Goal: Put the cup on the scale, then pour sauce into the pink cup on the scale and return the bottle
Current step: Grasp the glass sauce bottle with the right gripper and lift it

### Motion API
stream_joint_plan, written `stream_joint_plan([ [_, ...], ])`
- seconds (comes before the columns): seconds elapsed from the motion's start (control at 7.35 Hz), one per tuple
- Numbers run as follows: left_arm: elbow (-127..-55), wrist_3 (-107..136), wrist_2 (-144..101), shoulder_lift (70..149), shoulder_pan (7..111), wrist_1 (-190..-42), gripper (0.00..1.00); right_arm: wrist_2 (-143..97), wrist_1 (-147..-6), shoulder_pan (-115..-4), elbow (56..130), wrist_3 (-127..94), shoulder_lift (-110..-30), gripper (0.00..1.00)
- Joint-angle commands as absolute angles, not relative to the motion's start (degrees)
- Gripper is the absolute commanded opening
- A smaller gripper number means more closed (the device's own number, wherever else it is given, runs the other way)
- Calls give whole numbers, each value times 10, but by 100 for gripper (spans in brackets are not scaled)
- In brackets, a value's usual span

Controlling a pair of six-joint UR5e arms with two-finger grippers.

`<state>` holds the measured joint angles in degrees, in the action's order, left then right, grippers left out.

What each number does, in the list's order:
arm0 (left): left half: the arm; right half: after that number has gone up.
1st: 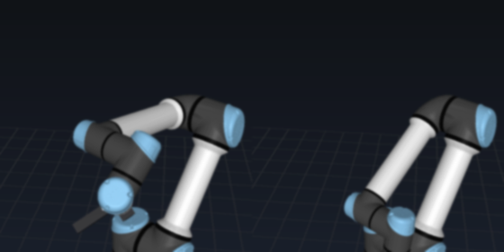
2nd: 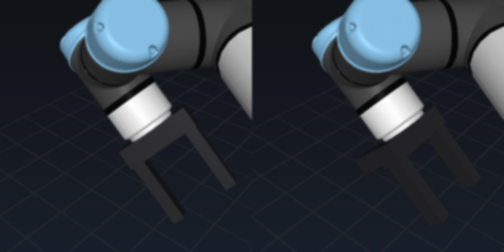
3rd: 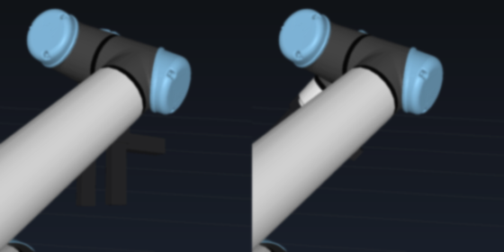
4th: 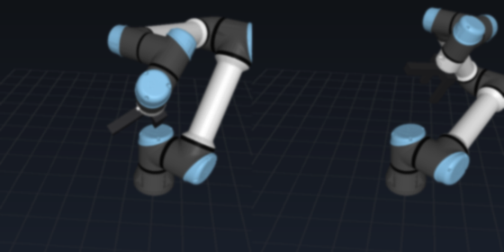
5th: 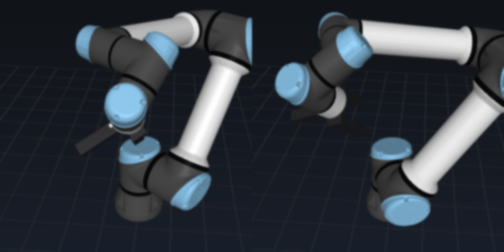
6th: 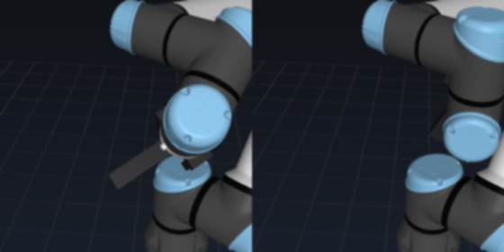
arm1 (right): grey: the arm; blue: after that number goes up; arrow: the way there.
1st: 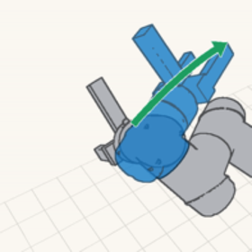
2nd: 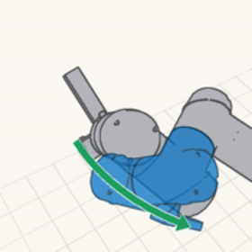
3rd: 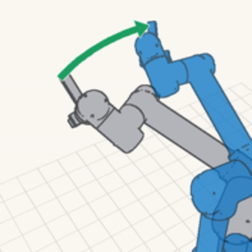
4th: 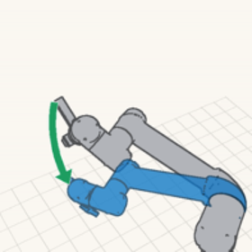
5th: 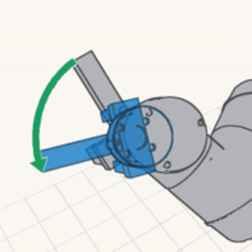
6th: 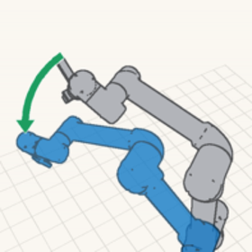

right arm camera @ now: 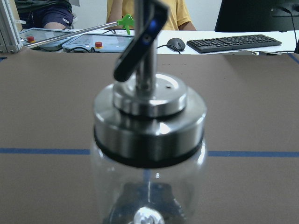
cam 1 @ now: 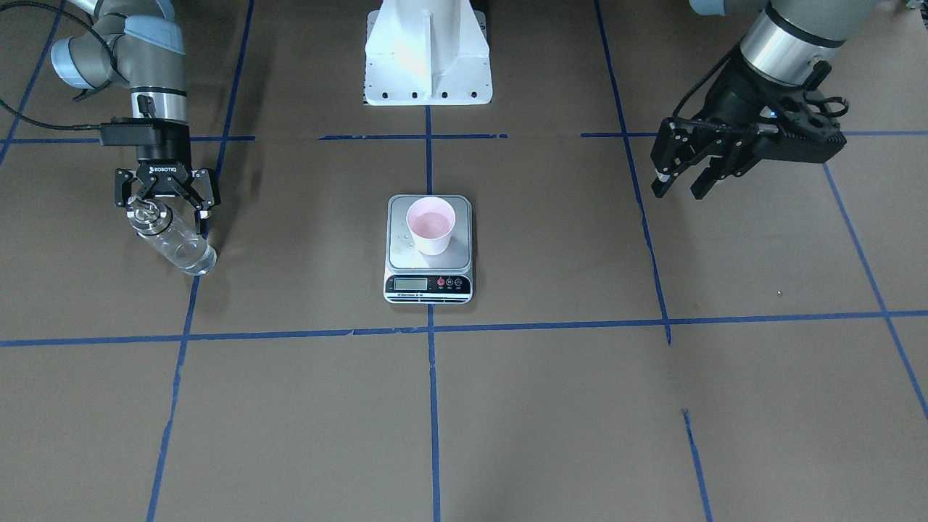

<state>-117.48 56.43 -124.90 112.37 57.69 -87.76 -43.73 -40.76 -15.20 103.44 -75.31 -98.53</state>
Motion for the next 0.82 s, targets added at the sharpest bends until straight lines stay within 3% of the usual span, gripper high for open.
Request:
stream_joint_plan([
  [0.0,-1177,559,-1249,1123,581,-873,62,-420,-398,-147,1024,-742,-972,98],
  [0.68,-1186,559,-1249,1123,581,-854,62,-412,-393,-147,1009,-723,-960,97],
])
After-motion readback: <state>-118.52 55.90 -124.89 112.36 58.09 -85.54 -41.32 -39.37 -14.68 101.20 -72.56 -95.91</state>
